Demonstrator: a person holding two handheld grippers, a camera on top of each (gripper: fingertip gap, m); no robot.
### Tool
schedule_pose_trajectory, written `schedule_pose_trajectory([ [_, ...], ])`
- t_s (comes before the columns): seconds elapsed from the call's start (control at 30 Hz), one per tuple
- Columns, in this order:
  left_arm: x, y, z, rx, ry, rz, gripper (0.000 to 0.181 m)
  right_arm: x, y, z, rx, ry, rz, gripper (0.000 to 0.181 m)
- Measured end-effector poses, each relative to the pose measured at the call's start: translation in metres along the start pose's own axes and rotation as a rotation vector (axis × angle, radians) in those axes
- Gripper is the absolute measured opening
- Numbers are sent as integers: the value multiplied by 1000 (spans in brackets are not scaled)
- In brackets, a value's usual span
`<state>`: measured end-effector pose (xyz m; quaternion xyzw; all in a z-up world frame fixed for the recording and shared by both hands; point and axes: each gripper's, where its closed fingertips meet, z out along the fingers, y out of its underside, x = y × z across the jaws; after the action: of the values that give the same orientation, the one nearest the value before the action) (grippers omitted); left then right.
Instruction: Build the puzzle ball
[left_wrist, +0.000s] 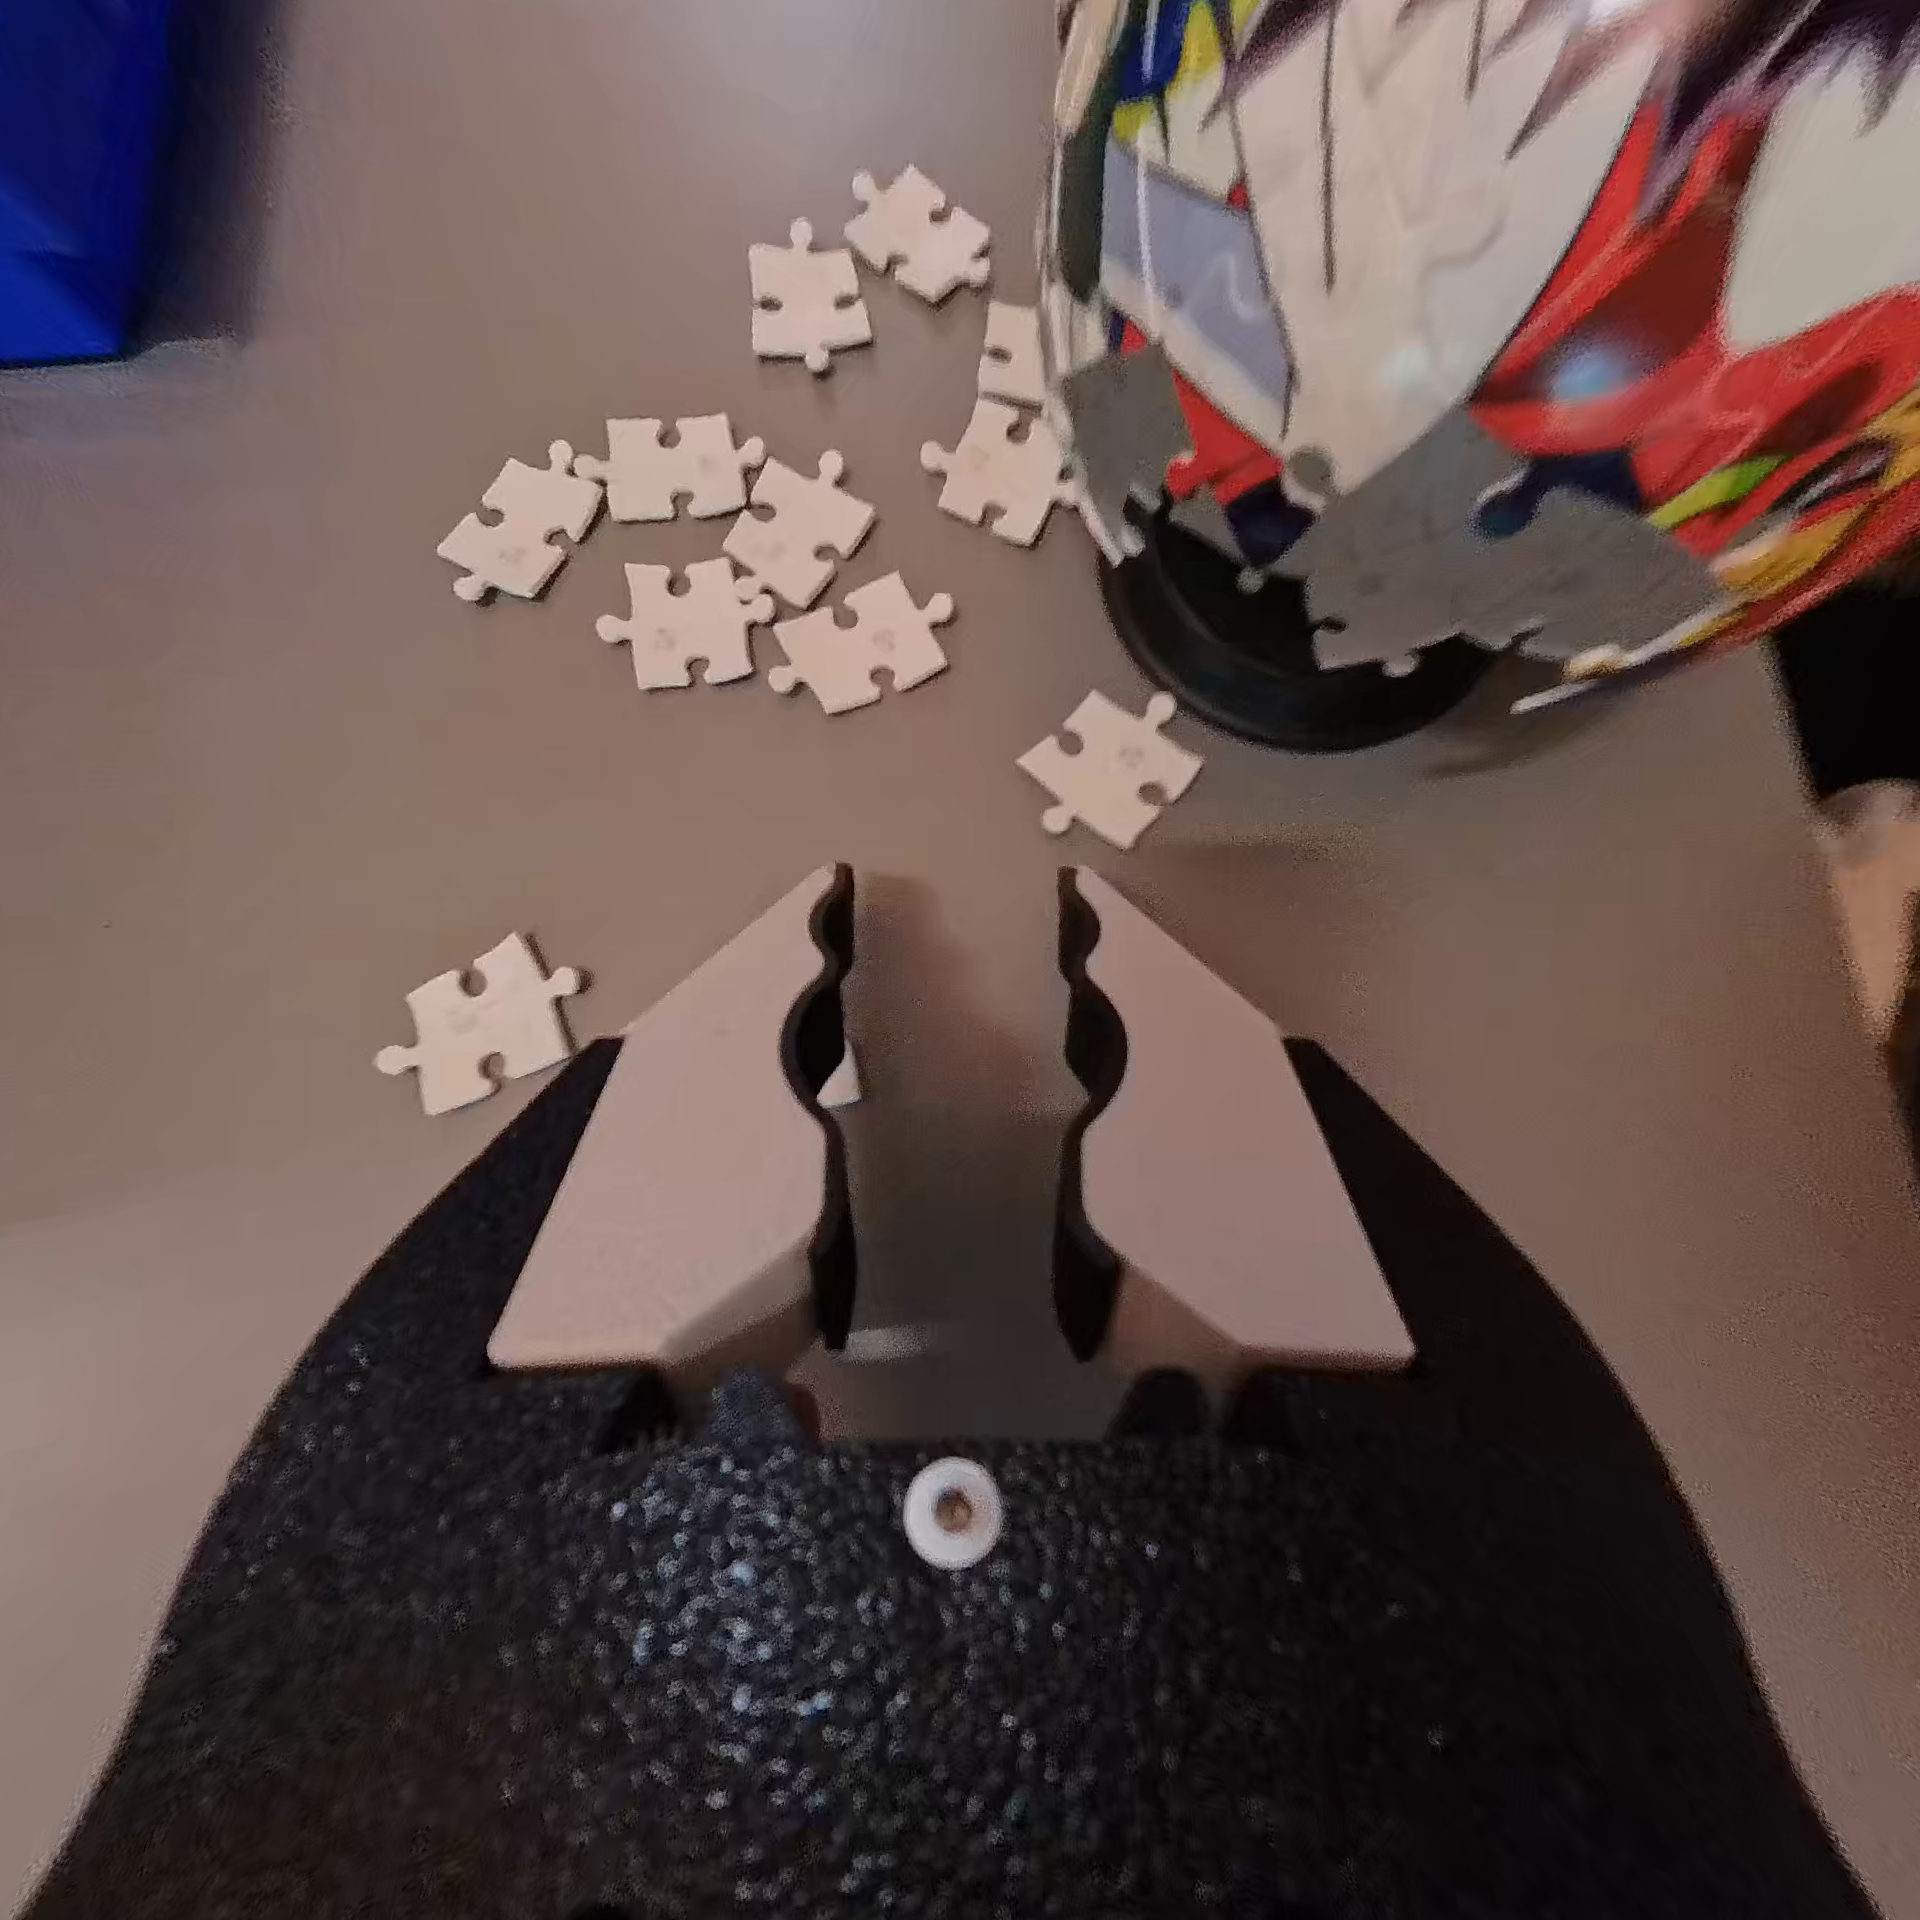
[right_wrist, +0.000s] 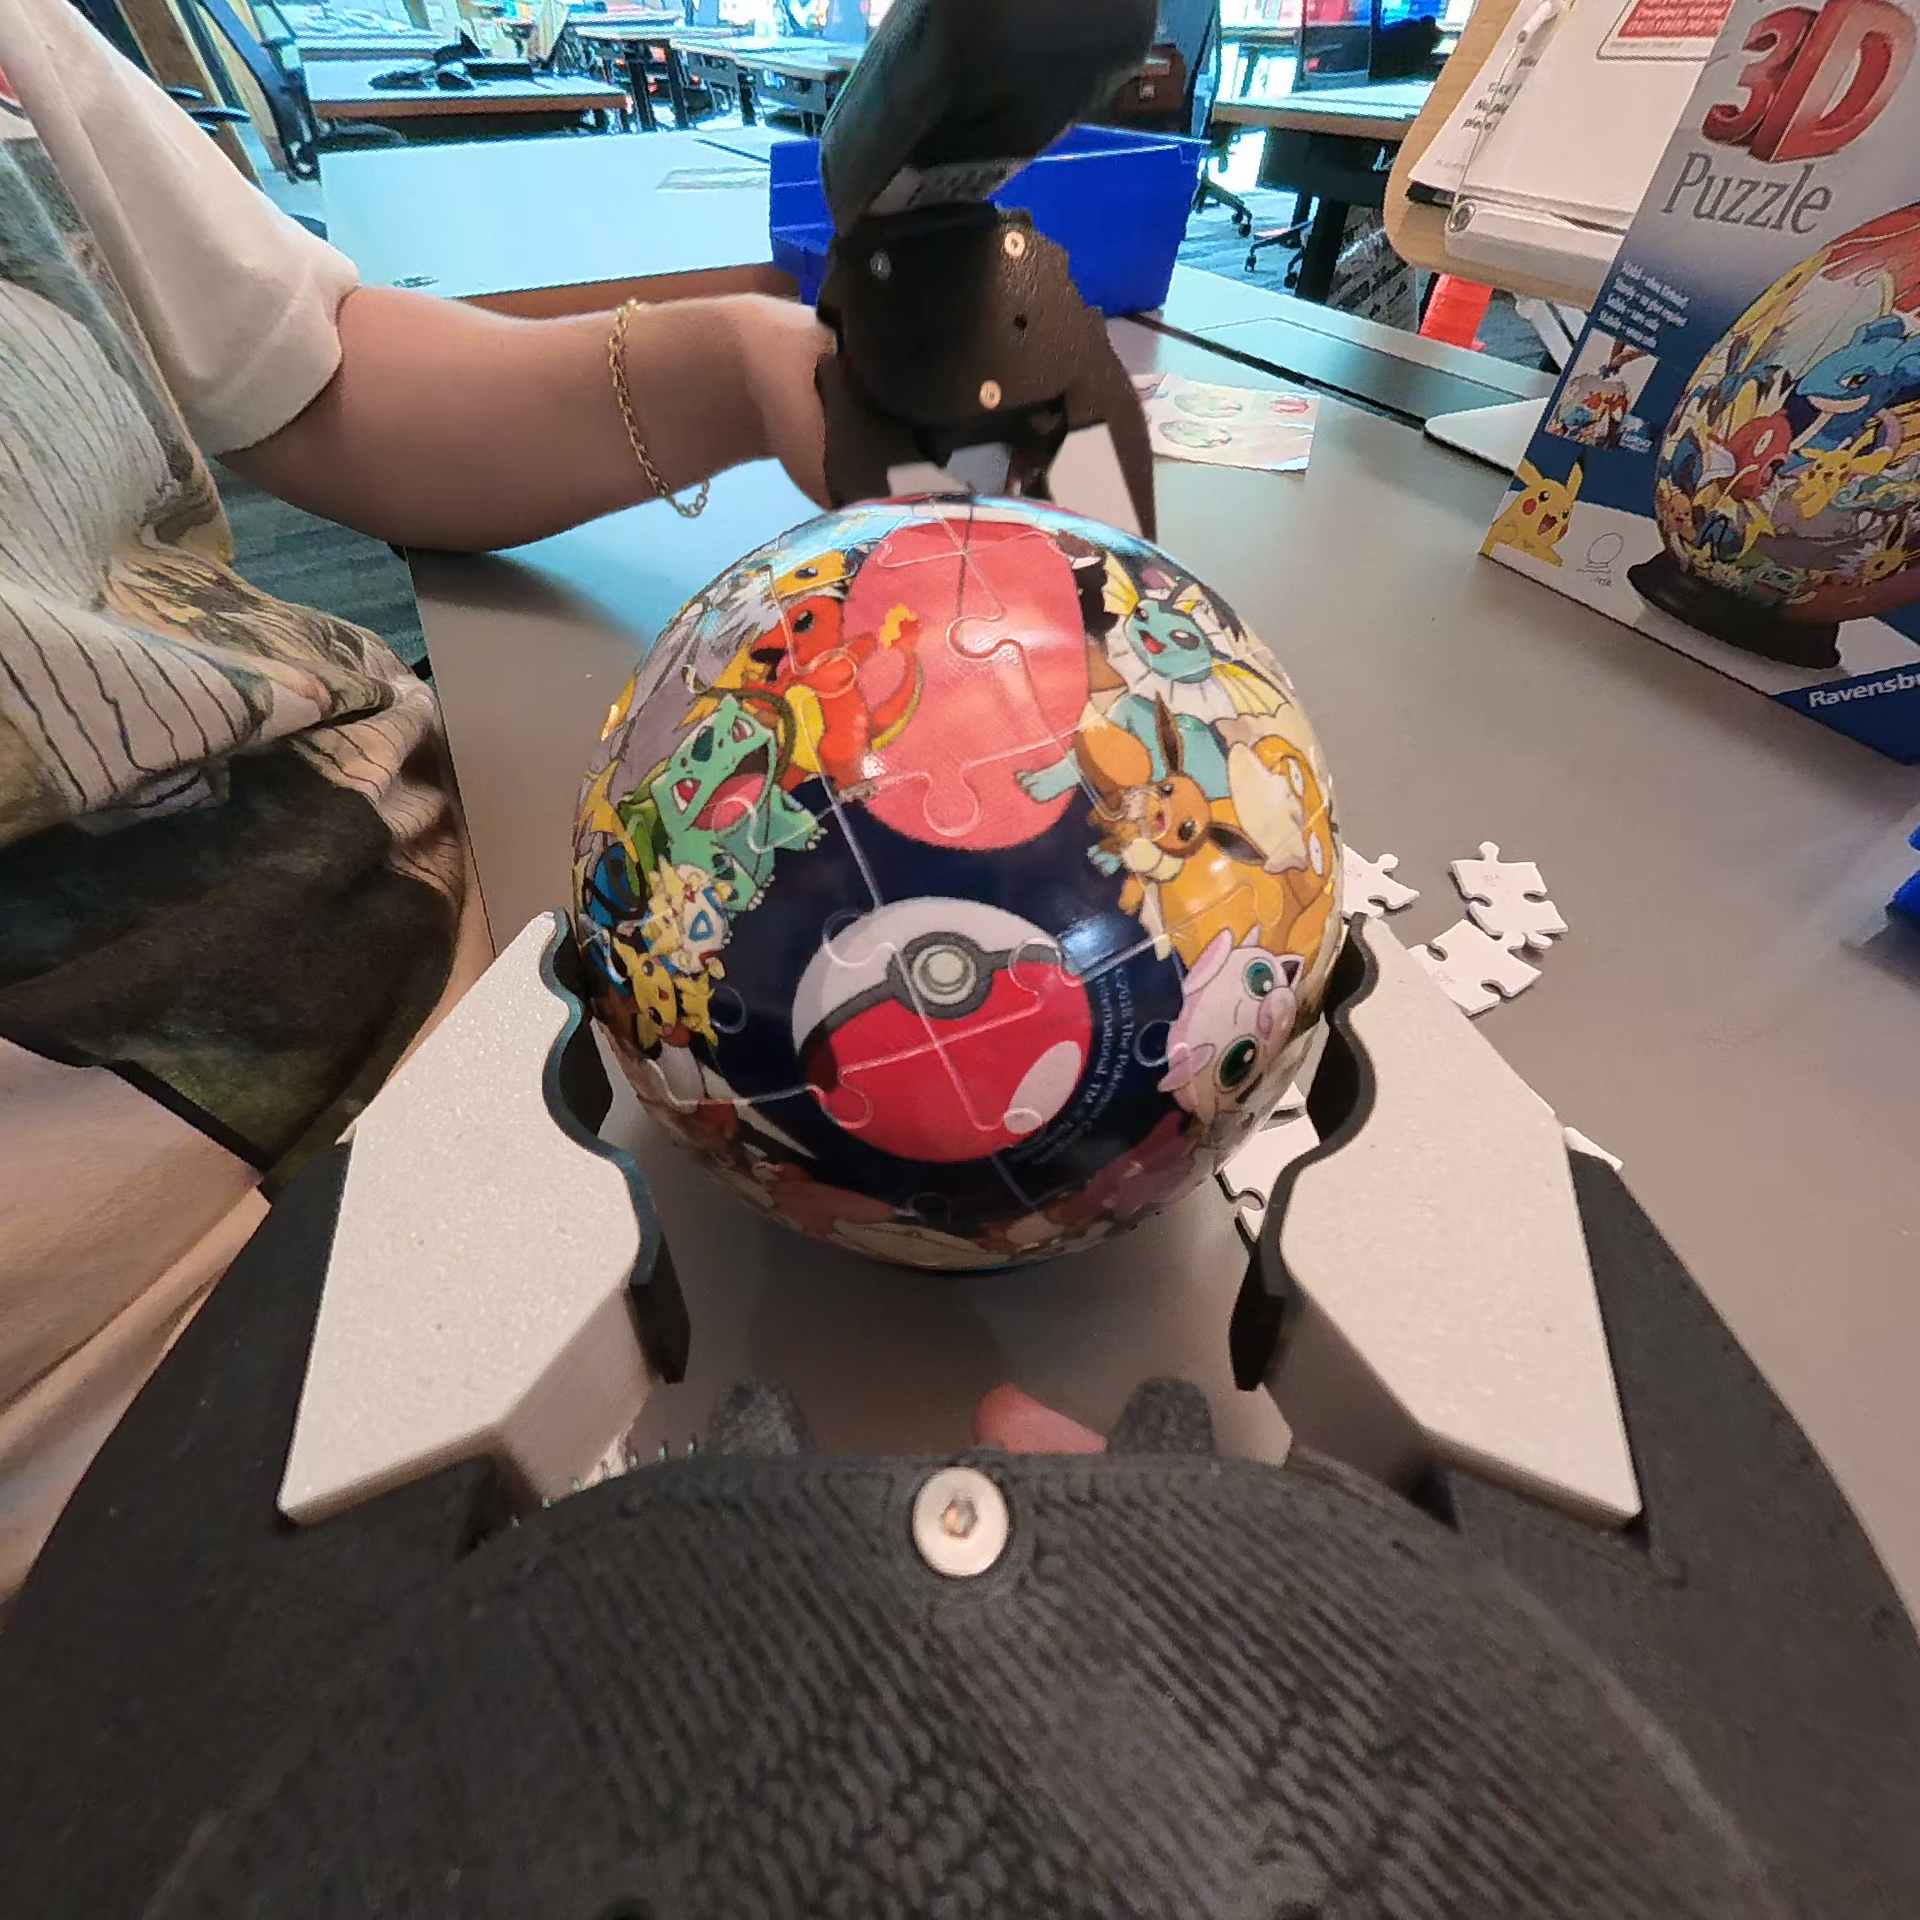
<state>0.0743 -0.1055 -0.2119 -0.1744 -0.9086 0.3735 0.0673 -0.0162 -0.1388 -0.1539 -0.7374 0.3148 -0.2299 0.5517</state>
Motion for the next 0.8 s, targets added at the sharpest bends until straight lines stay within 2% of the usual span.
schedule_pose_trajectory([
  [0.07,9,-6,-4,44,80,-62,43,0,0,0,-1,1,0,138],
  [0.17,26,-5,-3,41,202,-103,50,0,1,-1,-3,5,-7,138],
  [0.37,35,-2,12,6,188,-30,67,-1,1,-2,-6,4,-17,138],
  [0.57,28,-3,17,-1,102,0,47,-1,2,-4,-9,2,-21,137],
  [0.8,24,-5,21,-7,48,25,48,-2,3,-4,-11,0,-23,137],
])
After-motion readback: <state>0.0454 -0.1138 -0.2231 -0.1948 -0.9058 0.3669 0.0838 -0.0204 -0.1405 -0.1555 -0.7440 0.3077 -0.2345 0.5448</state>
